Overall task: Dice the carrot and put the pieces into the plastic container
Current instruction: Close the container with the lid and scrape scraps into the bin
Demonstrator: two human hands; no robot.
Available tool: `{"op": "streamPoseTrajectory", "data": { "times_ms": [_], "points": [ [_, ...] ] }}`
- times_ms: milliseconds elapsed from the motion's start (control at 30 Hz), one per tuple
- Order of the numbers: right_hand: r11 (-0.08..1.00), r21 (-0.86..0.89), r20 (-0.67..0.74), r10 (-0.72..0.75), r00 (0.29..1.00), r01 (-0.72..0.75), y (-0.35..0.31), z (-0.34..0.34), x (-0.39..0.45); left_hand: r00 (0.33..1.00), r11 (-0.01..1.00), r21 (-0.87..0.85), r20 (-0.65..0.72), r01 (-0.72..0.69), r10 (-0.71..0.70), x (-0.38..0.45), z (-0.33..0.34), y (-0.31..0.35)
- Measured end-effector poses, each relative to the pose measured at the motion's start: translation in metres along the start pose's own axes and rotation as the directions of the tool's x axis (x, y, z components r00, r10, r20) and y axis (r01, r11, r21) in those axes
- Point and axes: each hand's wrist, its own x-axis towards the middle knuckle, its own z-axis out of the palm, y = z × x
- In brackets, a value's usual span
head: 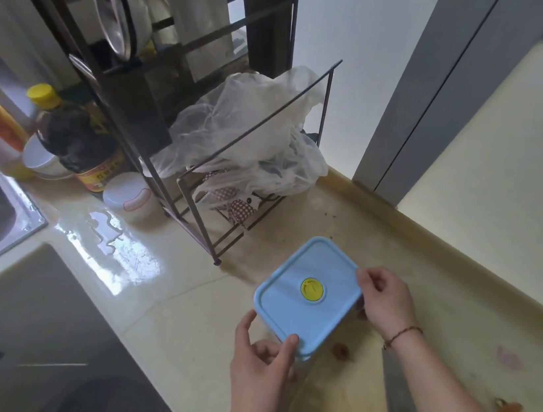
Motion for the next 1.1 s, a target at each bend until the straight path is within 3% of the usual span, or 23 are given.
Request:
{"op": "streamPoseTrajectory", "data": {
  "times_ms": [67,233,467,667,767,867,967,1100],
  "points": [
    [0.999,0.032,-0.009,0.002,1.0,-0.002,0.0,0.005,-0.001,1.0,1.0,0.01,-0.014,-0.027,0.027,0.001,0.0,0.0],
    [0.985,-0.112,-0.018,-0.133,0.991,0.131,-0.002,0.007,-0.009,0.997,0.996,0.078,-0.047,-0.05,0.054,0.002,0.002,0.001],
    [0.979,-0.151,-0.032,-0.144,0.989,0.138,-0.005,0.011,-0.014,0.996,0.998,0.039,-0.078,-0.045,0.048,-0.003,0.008,0.006],
    [0.976,-0.185,0.052,-0.103,0.993,0.111,-0.003,0.008,-0.008,0.99,1.0,0.016,-0.142,-0.011,0.013,-0.001,0.014,0.005],
    [0.972,-0.221,0.075,-0.064,0.995,0.079,-0.01,-0.004,-0.006,0.98,1.0,0.0,-0.197,0.005,-0.005,0.003,0.009,0.005],
    [0.949,-0.291,0.016,-0.118,0.993,0.117,-0.032,-0.01,0.005,0.948,0.997,-0.009,-0.312,-0.074,0.068,0.016,-0.001,0.015],
    [0.945,-0.283,0.167,-0.118,0.979,0.163,-0.063,0.004,0.023,0.916,0.997,0.001,-0.395,-0.073,0.068,0.04,0.001,0.036],
    [0.885,-0.426,0.324,-0.042,0.945,0.186,-0.078,0.024,0.039,0.923,0.996,0.082,-0.381,-0.023,0.052,0.067,0.012,0.051]
  ]
}}
